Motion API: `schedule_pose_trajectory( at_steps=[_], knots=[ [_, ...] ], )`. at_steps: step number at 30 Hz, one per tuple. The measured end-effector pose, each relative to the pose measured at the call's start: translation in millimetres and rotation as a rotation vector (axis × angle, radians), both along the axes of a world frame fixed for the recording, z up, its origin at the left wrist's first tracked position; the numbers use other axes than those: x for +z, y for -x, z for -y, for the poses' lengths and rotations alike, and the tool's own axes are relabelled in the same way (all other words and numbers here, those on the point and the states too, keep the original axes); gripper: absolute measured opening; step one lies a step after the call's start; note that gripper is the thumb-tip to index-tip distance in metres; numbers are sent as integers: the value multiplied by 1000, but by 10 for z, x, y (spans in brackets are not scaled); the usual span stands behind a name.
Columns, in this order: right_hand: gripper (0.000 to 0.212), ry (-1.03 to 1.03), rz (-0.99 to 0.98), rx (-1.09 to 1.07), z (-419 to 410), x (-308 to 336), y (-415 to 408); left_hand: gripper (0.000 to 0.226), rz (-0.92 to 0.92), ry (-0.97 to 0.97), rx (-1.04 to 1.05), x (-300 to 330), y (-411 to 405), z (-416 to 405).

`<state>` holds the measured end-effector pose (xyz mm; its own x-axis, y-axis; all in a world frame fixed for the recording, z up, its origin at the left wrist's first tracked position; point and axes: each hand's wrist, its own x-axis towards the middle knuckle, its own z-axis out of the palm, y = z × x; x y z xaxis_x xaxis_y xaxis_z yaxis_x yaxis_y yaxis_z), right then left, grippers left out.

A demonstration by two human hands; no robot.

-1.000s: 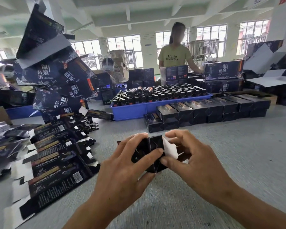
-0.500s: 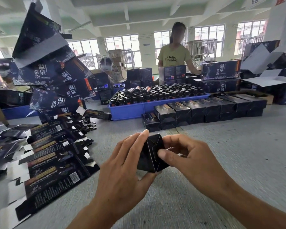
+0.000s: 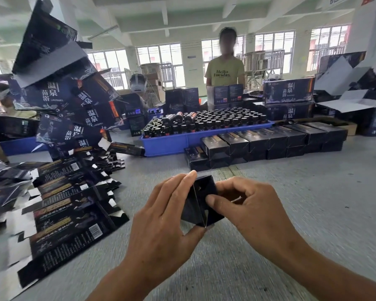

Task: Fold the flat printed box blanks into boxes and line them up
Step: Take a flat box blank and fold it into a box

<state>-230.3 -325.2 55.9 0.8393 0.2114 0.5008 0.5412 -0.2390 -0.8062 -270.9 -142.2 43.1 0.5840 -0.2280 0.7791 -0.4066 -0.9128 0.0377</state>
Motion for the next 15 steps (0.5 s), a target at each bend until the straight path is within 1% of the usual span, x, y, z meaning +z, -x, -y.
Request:
schedule_pose_trajectory(
  at_steps=[4, 9, 13, 15],
  knots=[
    [18, 16, -41, 81, 45, 27, -26, 84, -8, 34, -17, 21, 14, -7],
    [15, -31, -84, 199, 98, 68, -62, 89, -33, 113, -34, 41, 38, -12],
    [15, -61, -96, 215, 99, 71, -67, 101, -63, 125, -41, 15, 30, -36],
    [16, -59, -104, 213, 96, 74, -68, 100, -63, 136, -48, 14, 26, -49]
  ],
)
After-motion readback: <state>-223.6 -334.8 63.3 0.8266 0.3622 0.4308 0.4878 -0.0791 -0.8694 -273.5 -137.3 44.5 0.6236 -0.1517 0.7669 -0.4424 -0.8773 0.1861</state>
